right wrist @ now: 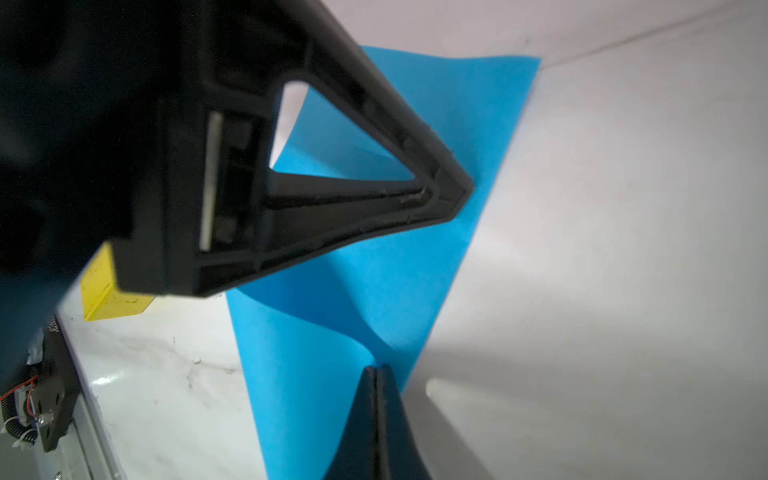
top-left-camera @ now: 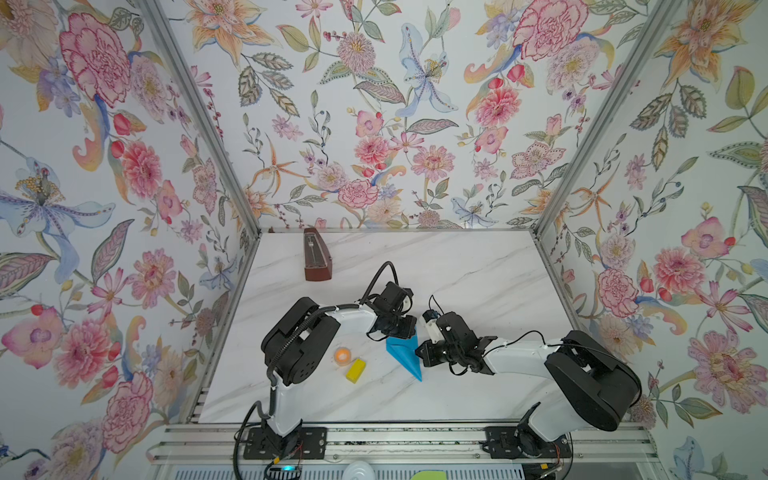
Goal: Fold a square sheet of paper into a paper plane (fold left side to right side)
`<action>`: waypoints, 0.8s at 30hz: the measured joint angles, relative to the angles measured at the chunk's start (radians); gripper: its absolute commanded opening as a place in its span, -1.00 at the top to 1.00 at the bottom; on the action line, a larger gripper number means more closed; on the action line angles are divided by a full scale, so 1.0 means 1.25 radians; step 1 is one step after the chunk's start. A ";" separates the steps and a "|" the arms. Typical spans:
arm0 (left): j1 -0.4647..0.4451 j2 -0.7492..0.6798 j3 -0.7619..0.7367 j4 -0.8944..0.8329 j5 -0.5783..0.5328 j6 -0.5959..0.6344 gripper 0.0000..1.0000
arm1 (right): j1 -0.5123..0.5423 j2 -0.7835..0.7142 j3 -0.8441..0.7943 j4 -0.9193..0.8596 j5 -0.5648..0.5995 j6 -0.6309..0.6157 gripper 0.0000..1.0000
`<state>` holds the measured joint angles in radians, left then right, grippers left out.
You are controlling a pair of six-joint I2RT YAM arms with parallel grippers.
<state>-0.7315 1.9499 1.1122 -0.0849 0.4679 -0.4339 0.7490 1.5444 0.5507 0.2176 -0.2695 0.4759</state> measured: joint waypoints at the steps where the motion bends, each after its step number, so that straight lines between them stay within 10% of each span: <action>1: 0.000 0.000 0.000 0.000 0.000 0.000 1.00 | -0.002 0.000 0.000 -0.002 0.000 -0.001 1.00; 24: 0.000 0.000 0.000 0.000 0.000 0.009 1.00 | -0.010 0.013 0.005 0.000 -0.005 -0.006 1.00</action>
<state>-0.7315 1.9499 1.1122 -0.0853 0.4675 -0.4221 0.7368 1.5604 0.5568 0.2176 -0.2764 0.4686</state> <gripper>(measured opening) 0.048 0.047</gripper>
